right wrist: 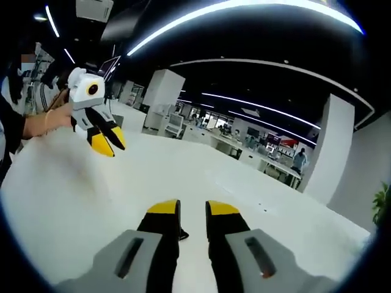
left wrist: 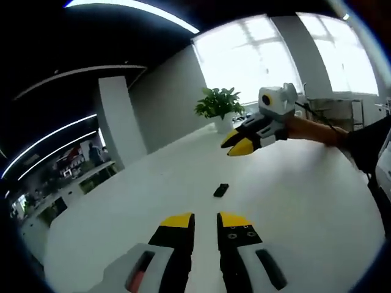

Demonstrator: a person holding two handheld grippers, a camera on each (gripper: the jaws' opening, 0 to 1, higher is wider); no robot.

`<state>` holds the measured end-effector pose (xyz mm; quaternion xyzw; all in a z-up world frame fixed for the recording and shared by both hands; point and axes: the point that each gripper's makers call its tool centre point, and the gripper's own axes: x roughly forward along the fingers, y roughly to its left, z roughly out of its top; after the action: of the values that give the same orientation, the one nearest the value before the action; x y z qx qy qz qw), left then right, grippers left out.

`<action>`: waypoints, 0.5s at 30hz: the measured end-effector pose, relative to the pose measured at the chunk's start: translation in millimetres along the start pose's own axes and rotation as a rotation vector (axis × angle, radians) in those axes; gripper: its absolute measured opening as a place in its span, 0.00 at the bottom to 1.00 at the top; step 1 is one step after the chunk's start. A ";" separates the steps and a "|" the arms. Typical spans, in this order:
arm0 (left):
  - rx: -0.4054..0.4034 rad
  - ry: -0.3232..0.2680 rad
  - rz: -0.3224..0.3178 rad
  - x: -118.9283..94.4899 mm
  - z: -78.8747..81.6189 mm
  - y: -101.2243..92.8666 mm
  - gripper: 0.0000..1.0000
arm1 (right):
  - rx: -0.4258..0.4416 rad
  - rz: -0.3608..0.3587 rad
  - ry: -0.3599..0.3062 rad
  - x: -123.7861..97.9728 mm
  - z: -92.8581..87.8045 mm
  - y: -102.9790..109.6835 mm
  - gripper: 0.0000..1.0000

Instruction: Snap the two parts of the plastic buckle together until the buckle closes and remains connected.

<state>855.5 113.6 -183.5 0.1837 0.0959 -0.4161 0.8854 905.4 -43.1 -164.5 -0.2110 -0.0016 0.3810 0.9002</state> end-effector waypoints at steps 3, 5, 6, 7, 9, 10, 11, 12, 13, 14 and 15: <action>0.014 0.000 0.014 -2.9 4.7 -1.6 0.14 | 0.014 0.002 0.012 -0.5 0.0 1.0 0.16; 0.007 0.034 0.043 -5.2 2.9 -0.2 0.14 | 0.014 0.007 0.025 -0.3 0.6 2.6 0.16; 0.004 0.046 0.045 -5.7 3.1 -1.4 0.14 | 0.014 0.009 0.031 -0.2 1.4 3.5 0.16; 0.007 0.052 0.047 -6.8 3.8 -3.4 0.14 | 0.013 0.011 0.036 -0.1 3.0 4.4 0.16; 0.010 0.073 0.064 -10.1 3.3 -4.5 0.14 | 0.016 0.015 0.044 0.0 4.9 6.1 0.16; 0.012 0.087 0.073 -12.2 3.0 -4.9 0.14 | 0.023 0.018 0.046 -0.2 5.8 7.2 0.16; 0.015 0.095 0.079 -14.2 3.1 -5.9 0.14 | 0.033 0.020 0.047 -0.7 6.6 8.8 0.16; 0.019 0.102 0.082 -16.6 2.9 -7.5 0.14 | 0.043 0.025 0.045 -1.5 7.6 10.7 0.16; 0.023 0.107 0.085 -18.9 2.6 -9.1 0.14 | 0.054 0.034 0.047 -2.7 8.3 13.4 0.16; 0.026 0.112 0.085 -21.1 2.2 -10.7 0.14 | 0.058 0.040 0.051 -3.6 8.7 15.1 0.16; 0.031 0.115 0.083 -22.5 1.8 -12.2 0.14 | 0.059 0.043 0.055 -5.4 9.8 16.4 0.16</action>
<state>831.8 121.5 -177.6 0.2247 0.1325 -0.3693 0.8919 888.7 -32.9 -161.0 -0.1947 0.0391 0.3941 0.8974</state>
